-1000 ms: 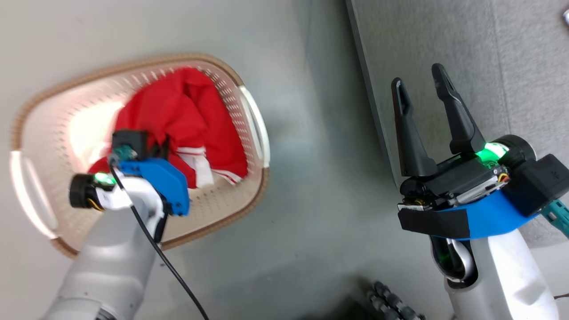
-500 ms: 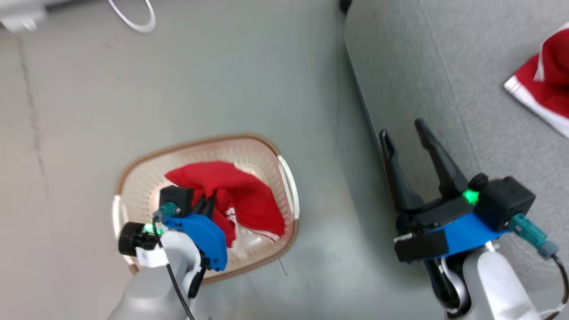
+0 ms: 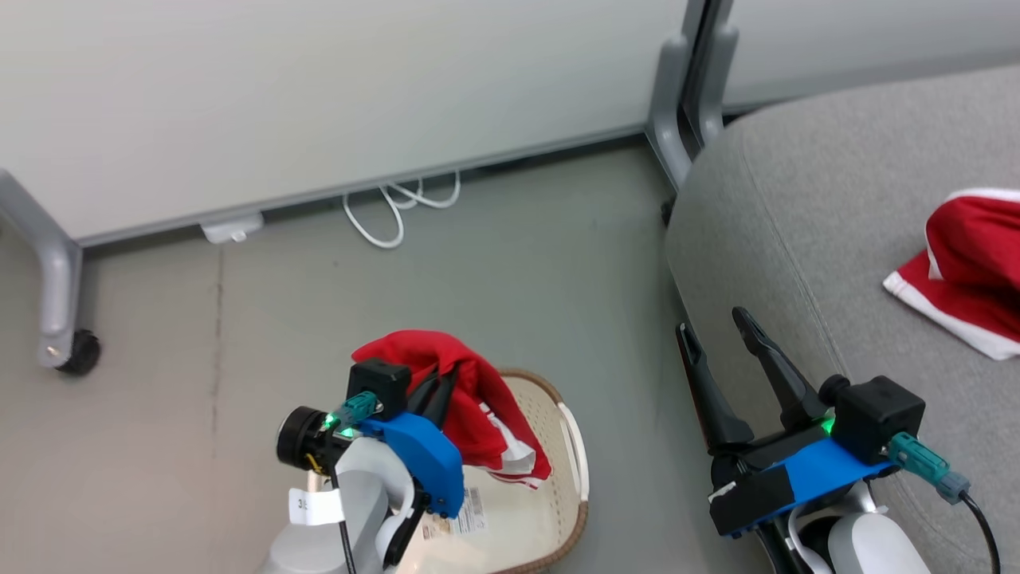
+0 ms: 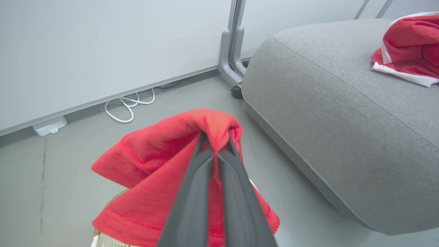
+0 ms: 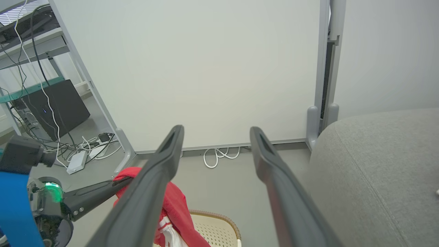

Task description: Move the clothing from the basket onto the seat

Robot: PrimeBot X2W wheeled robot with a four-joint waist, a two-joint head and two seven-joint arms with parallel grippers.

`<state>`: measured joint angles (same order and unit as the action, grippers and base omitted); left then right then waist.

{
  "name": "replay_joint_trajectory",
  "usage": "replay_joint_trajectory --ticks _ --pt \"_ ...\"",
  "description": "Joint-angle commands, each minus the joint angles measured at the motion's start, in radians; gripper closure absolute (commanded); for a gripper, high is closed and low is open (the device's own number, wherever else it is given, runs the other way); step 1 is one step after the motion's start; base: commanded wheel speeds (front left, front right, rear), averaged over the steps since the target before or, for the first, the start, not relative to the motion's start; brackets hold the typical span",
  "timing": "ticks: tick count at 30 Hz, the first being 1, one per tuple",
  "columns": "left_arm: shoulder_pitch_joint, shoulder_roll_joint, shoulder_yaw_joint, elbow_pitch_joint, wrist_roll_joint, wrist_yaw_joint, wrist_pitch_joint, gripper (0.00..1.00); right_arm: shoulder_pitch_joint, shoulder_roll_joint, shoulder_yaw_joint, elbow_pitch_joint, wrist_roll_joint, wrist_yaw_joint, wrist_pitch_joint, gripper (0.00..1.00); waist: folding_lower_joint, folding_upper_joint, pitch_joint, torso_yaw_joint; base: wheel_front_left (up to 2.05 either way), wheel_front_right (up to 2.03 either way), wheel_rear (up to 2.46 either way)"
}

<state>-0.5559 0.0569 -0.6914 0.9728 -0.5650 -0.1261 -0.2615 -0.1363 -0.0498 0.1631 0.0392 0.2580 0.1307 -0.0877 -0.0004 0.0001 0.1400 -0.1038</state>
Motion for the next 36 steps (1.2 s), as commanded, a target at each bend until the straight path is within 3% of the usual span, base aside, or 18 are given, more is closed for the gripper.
replay_joint_trajectory --ticks 1,16,36 --pt "0.008 0.000 -0.008 -0.016 -0.006 -0.008 -0.005 1.00 0.018 -0.001 0.000 0.003 0.004 0.000 0.004 0.00 0.0004 -0.0001 -0.056 0.035 0.00 0.00 0.00" --pt "-0.125 -0.004 -0.180 -0.179 -0.124 -0.005 -0.005 1.00 0.095 -0.001 -0.001 0.029 0.014 0.000 0.040 0.00 0.0004 -0.0001 -0.156 0.109 0.00 0.00 0.00" --pt "-0.271 -0.006 -0.310 -0.247 -0.236 -0.005 -0.005 1.00 0.093 -0.001 0.014 0.057 0.013 0.000 0.051 0.00 0.0004 -0.0001 -0.192 0.139 0.00 0.00 0.00"
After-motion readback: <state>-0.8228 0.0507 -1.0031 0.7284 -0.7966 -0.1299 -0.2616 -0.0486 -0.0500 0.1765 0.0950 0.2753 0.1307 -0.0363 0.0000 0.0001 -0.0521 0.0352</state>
